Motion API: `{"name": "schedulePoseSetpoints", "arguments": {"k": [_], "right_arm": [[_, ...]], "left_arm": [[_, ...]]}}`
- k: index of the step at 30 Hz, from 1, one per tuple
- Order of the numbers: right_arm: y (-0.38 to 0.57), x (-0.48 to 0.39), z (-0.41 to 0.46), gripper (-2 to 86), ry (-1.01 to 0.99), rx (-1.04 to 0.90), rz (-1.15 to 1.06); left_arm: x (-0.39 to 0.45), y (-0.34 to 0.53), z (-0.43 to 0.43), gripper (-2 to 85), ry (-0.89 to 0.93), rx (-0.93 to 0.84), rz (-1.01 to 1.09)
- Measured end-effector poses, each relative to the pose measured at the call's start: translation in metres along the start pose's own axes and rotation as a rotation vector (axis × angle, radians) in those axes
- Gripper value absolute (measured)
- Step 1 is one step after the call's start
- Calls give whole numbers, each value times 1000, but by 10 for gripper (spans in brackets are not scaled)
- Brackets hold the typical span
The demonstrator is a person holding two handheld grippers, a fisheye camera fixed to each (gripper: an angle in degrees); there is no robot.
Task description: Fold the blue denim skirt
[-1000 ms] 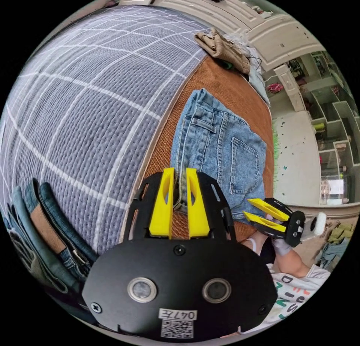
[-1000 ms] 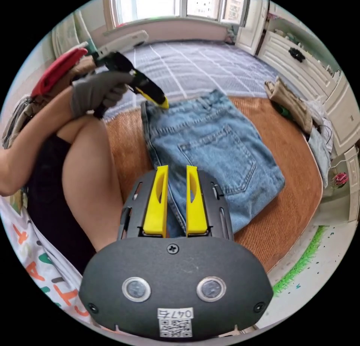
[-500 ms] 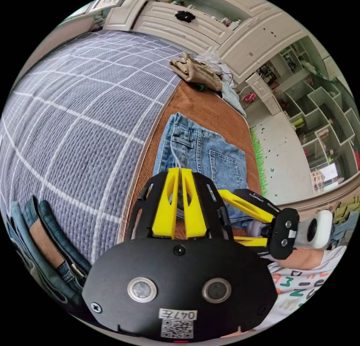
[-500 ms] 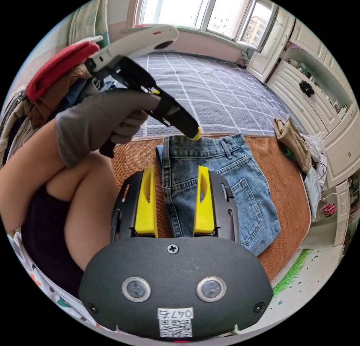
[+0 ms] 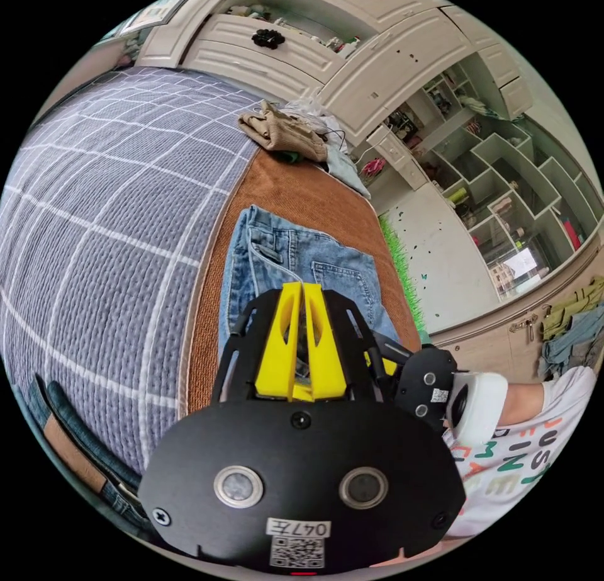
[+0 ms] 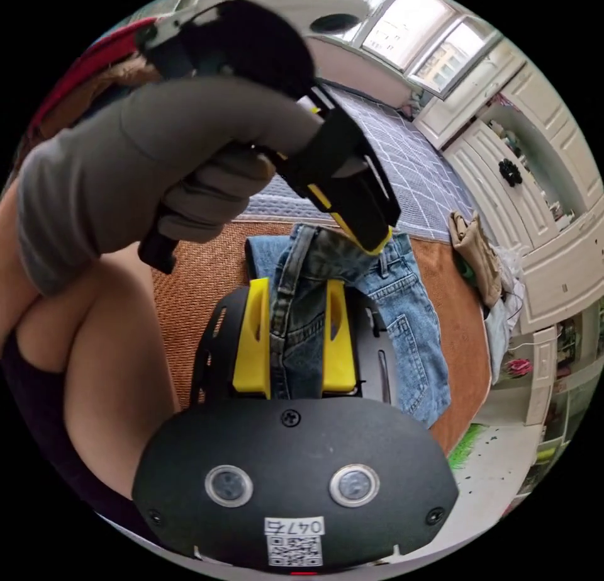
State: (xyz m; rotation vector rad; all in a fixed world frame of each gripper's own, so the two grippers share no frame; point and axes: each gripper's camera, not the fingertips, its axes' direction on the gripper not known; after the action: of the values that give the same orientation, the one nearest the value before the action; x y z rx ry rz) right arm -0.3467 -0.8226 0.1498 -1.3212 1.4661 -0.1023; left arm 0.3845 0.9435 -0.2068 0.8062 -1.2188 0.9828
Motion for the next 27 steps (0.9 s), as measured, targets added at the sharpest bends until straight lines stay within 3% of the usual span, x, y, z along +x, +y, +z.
{"name": "schedulePoseSetpoints", "arguments": {"k": [2, 5, 11, 17, 23, 27], "right_arm": [[5, -8, 10, 51, 58, -5, -40], [22, -5, 16, 32, 26, 13, -30], [100, 104, -8, 26, -231, 199, 414], [255, 194, -39, 25, -177, 320, 810], [395, 199, -40, 25, -10, 169, 1032], [453, 190, -9, 25, 52, -104, 1122]], "left_arm": [[3, -7, 4, -10, -16, -13, 21], [-9, -15, -12, -9, 120, 86, 24], [-93, 4, -59, 7, -57, 222, -338], [-106, -40, 23, 87, -94, -116, -366], [-99, -66, 59, 66, -183, -199, -371], [-95, -71, 58, 32, -141, -179, -366]]}}
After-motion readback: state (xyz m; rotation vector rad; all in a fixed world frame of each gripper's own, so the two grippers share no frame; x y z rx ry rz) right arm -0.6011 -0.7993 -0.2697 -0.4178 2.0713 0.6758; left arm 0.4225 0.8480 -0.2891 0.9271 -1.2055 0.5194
